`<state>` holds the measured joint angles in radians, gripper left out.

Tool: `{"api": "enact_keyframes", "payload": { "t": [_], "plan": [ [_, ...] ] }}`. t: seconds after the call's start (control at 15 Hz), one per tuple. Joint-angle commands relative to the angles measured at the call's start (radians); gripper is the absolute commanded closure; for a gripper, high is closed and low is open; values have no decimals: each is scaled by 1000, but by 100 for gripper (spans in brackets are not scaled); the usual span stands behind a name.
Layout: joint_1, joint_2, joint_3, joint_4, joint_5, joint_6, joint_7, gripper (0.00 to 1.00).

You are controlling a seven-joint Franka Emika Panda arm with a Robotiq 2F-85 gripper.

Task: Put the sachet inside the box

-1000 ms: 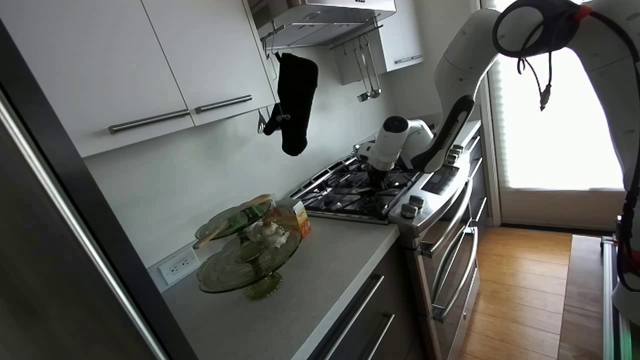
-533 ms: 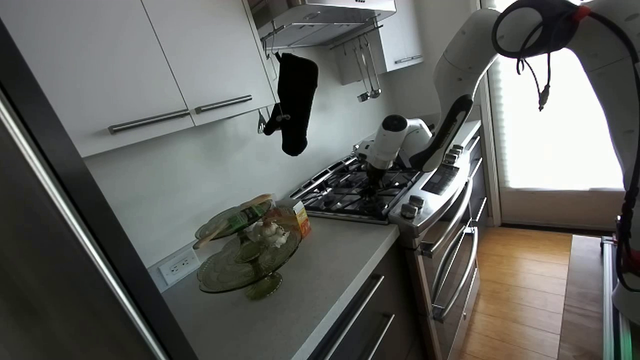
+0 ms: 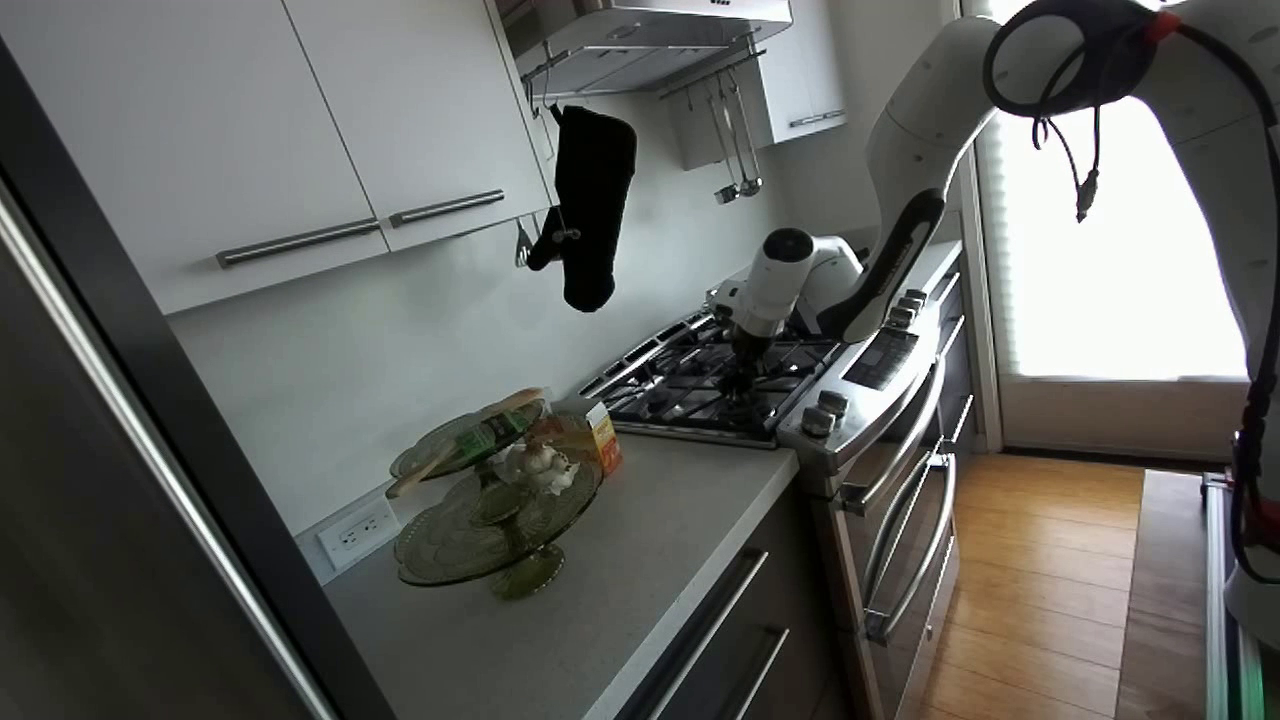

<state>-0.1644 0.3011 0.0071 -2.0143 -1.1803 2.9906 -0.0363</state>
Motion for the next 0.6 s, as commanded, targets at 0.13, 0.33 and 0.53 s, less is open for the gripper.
{"api": "enact_keyframes", "payload": {
  "t": [0.13,0.33,0.53],
  "plan": [
    [-7,-90,-3,-40,22,-2,63,100],
    [-7,-146,-8,-56,13,7,119,100],
    [-3,-218,-16,-76,-35,36,202,100]
  ]
}}
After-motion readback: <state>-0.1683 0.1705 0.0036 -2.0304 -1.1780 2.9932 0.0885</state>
